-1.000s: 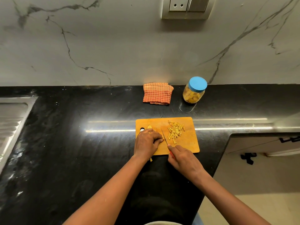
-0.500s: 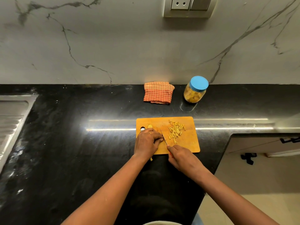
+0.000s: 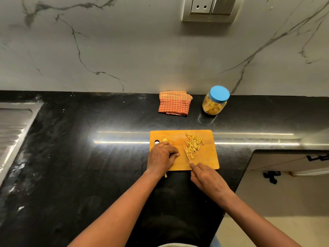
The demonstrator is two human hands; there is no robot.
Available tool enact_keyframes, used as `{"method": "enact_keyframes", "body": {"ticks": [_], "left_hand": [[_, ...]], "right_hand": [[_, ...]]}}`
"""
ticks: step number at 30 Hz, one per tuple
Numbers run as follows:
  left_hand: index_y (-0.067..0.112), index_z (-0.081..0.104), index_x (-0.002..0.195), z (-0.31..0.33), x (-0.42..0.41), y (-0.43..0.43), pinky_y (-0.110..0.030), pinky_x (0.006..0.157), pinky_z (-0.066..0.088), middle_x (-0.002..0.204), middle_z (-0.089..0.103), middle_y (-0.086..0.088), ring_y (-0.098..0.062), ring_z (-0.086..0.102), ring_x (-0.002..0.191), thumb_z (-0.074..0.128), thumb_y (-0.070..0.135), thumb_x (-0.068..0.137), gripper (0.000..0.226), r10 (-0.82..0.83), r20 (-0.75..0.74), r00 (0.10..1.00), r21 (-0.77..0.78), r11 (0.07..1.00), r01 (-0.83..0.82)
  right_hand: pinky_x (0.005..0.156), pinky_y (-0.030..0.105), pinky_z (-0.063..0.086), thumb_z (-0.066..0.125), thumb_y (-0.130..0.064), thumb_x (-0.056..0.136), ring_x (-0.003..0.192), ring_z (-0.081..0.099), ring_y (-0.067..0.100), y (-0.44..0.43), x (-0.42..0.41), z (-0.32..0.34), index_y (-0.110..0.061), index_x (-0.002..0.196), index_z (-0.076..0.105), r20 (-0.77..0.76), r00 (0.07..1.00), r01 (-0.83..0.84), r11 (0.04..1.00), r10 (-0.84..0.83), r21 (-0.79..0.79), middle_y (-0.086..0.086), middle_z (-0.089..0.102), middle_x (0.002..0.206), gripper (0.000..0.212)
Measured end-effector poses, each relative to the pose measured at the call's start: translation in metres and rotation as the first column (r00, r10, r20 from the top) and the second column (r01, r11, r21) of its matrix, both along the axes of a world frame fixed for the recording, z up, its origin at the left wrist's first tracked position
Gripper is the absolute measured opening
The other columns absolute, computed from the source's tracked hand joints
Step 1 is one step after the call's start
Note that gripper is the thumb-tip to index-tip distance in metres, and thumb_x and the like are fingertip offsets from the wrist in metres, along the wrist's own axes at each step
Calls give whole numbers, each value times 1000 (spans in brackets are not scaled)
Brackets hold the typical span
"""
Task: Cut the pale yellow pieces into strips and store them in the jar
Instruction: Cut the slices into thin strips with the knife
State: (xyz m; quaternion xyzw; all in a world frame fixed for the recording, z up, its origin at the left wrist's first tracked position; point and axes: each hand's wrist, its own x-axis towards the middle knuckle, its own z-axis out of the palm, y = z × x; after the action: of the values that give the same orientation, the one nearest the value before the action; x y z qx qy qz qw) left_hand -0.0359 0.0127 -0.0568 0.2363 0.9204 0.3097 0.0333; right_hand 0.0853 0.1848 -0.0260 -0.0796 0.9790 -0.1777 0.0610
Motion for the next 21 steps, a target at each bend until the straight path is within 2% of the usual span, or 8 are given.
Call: {"method": "enact_keyframes", "body": {"ticks": [8,14,21], "left_hand": [[28,77,95,2,2,-1,-19,81,47,99,71,16,-2,59,99,73,33,84,13,-6,25,1000,2,1000,6],[27,77,99,0,4,-3,-24,84,51,102,71,14,-4,58,102,72,32,85,15,-23,16,1000,7,1000,23],[22,78,96,2,4,-4,-26,86,52,100,73,10,-6,61,101,74,28,84,14,-26,5,1000,29,999,26]], "right_hand": [[66,30,51,57,-21,95,76,60,18,-11,-12,6,-6,131,57,-51,998,30,995,-35,-92,5,63,92,39],[68,25,47,57,-22,95,79,59,15,-18,-13,4,-8,132,56,-49,998,39,990,-46,-137,4,63,95,40],[77,29,52,55,-24,96,88,61,17,-19,-12,3,-10,136,54,-33,994,92,980,-100,-177,4,64,105,42]]}}
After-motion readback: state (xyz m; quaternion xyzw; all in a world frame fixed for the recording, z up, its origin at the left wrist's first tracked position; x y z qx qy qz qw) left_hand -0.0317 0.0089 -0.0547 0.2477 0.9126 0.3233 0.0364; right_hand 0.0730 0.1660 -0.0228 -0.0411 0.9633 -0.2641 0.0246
